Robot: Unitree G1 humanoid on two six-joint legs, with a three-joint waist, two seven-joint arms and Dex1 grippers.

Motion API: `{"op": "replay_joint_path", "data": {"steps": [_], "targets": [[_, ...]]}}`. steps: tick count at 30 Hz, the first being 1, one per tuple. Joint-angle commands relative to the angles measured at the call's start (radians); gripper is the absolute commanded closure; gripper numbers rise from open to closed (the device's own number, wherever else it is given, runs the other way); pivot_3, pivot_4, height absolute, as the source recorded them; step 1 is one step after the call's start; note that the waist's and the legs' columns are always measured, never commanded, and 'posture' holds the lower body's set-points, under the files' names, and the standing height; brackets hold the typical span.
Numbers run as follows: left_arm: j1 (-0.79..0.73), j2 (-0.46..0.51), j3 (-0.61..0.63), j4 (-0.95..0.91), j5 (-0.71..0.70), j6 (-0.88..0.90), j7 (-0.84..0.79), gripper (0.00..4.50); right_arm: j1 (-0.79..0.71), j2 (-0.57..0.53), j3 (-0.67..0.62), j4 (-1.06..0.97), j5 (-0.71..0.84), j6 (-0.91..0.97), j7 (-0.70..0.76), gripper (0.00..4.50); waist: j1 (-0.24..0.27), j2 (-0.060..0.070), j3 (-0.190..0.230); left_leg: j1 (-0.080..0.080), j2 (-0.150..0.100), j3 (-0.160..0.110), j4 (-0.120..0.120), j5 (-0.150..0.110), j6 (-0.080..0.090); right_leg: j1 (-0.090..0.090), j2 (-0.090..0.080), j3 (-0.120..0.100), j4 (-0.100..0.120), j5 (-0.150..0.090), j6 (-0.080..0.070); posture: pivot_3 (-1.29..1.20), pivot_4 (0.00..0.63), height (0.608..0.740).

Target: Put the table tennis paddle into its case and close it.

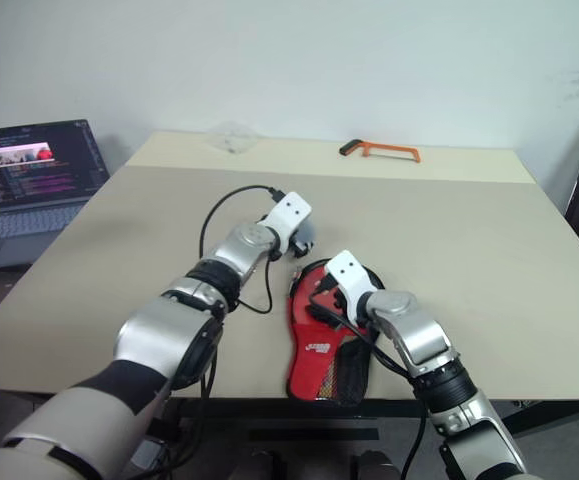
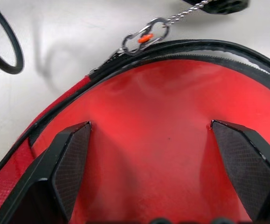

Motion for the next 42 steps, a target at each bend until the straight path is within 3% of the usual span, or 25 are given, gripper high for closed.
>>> {"op": "replay_joint_path", "data": {"steps": [1,12,27,33,42], "targets": [[-0.072,-0.025,-0.007,-0.014,0.042,-0.045,0.079,0.00,0.055,-0.001,0.098,0.049,-0.013,0.063,0.031,0.06,0.000,0.000,0.000,0.000,0.000,0.000,0.000,0.000,0.000,0.000,0.000,0.000,0.000,0.000,0.000,0.00,0.150,0.740],[-0.105,-0.095,-0.029,0.002,0.152,-0.076,0.260,0.00,0.064,0.004,0.124,0.014,-0.011,0.082,0.036,0.06,0.001,0.000,0.000,0.000,0.000,0.000,0.000,0.000,0.000,0.000,0.000,0.000,0.000,0.000,0.000,0.00,0.150,0.740],[-0.092,-0.076,-0.035,0.008,0.220,-0.066,0.387,0.00,0.069,-0.003,0.126,-0.002,-0.008,0.094,0.036,0.06,0.001,0.000,0.000,0.000,0.000,0.000,-0.002,0.000,-0.001,-0.001,0.000,0.000,-0.001,0.000,0.000,0.00,0.150,0.740],[-0.107,-0.093,-0.016,0.005,0.216,-0.106,0.533,0.00,0.068,-0.001,0.129,-0.011,-0.008,0.103,0.036,0.06,0.003,0.000,0.000,0.000,0.000,0.000,-0.002,0.000,-0.001,-0.001,0.000,0.000,-0.001,0.000,0.000,0.00,0.150,0.740],[-0.132,-0.169,-0.090,0.008,0.296,-0.183,0.583,0.00,0.068,-0.005,0.138,-0.036,-0.006,0.127,0.038,0.06,0.006,0.000,0.000,-0.001,-0.001,0.000,-0.002,-0.001,-0.001,-0.001,0.000,0.000,-0.001,0.000,0.000,0.00,0.150,0.740]]}}
